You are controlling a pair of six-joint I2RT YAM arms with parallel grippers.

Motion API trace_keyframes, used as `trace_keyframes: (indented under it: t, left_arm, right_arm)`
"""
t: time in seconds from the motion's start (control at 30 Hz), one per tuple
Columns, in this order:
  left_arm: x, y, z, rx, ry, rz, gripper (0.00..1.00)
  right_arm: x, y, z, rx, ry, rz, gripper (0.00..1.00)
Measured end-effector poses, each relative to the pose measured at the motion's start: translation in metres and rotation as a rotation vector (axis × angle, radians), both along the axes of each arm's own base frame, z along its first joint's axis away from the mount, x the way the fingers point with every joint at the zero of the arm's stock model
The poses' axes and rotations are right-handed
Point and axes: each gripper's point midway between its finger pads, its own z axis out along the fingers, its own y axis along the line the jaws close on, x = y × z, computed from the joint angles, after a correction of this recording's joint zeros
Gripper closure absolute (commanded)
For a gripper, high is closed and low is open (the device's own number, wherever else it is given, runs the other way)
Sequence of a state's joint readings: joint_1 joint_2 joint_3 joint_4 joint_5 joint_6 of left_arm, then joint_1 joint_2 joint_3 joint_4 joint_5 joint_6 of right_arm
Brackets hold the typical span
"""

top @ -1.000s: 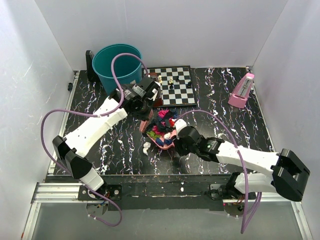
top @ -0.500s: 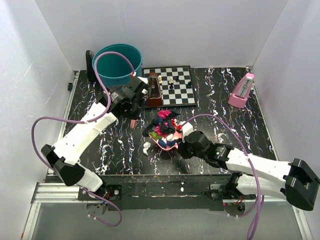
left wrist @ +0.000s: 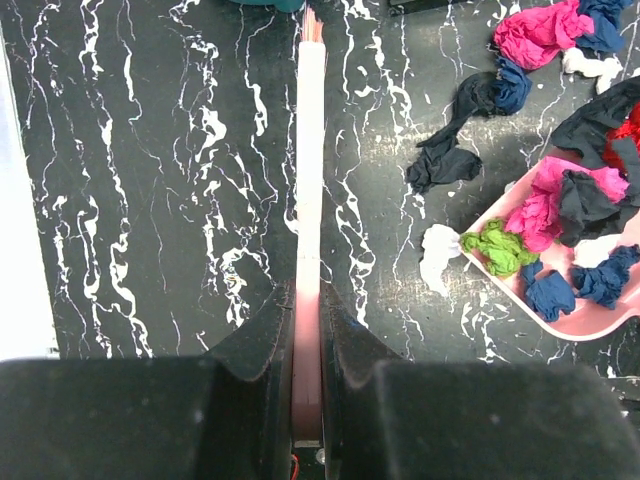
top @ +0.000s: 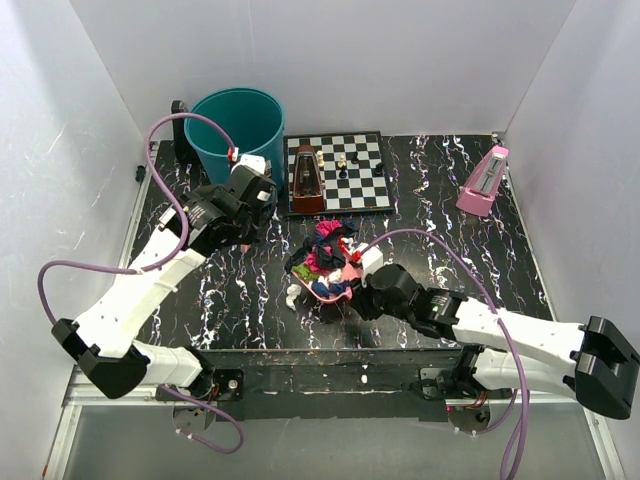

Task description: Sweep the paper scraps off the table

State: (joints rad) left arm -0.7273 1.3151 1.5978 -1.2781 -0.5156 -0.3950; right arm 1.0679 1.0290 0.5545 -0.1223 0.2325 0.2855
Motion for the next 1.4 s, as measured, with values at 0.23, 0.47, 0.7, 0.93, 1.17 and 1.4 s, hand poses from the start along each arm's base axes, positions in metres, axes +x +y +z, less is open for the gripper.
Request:
trace_keyframes:
  t: [0.23, 0.47, 0.7, 0.93, 1.17, 1.4]
  left_arm:
    - [0.0, 0.006, -0.01, 0.037, 0.008, 0.019, 1.0]
    - [0.003, 0.019, -0.007, 0.055, -0.025, 0.078, 1.0]
    - [-0.007, 0.053, 0.007, 0.002, -0.126, 0.207, 1.0]
    - [-0.026, 0.074, 0.004, -0.051, -0.164, 0.277, 1.0]
    - [-0.034, 0.079, -0.003, -0.06, -0.155, 0.3, 1.0]
    - [-0.037, 0.082, -0.003, -0.073, -0.165, 0.306, 1.0]
  right_arm:
    - [0.009, 0.012, 0.007, -0.067, 0.023, -0.014, 0.99]
    - [0.016, 0.026, 0.057, 0.001, -0.025, -0.009, 0.99]
    - [0.046, 0.07, 0.165, 0.111, -0.135, -0.011, 0.99]
    - [0.082, 0.115, 0.229, 0.106, -0.189, -0.024, 0.99]
    - [0.12, 0.151, 0.22, 0.053, -0.141, -0.035, 0.99]
    - [0.171, 0.189, 0.236, 0.114, -0.143, -0.049, 0.99]
